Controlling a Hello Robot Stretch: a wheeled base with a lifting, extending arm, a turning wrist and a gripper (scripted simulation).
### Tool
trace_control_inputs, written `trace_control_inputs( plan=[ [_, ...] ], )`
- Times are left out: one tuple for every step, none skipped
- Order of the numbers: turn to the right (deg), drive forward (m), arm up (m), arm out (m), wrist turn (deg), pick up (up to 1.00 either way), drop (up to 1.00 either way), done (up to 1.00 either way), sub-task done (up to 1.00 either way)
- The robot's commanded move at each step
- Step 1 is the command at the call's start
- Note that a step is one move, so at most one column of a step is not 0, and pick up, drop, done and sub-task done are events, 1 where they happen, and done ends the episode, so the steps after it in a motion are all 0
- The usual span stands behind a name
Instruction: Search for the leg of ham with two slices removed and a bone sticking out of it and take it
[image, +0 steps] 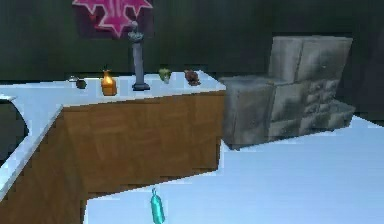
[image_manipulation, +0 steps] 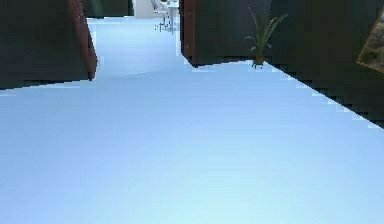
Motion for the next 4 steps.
trace_control_inputs(
  plan=[
    [0.0, 0.90, 0.00, 0.00, 0.0, 0.00, 0.00, 0.00, 0.00],
    [-45.0, 0.00, 0.00, 0.00, 0.0, 0.00, 0.00, 0.00, 0.00],
    [-39.0, 0.00, 0.00, 0.00, 0.0, 0.00, 0.00, 0.00, 0.00],
    [0.0, 0.00, 0.50, 0.00, 0.0, 0.00, 0.00, 0.00, 0.00]
  ],
)
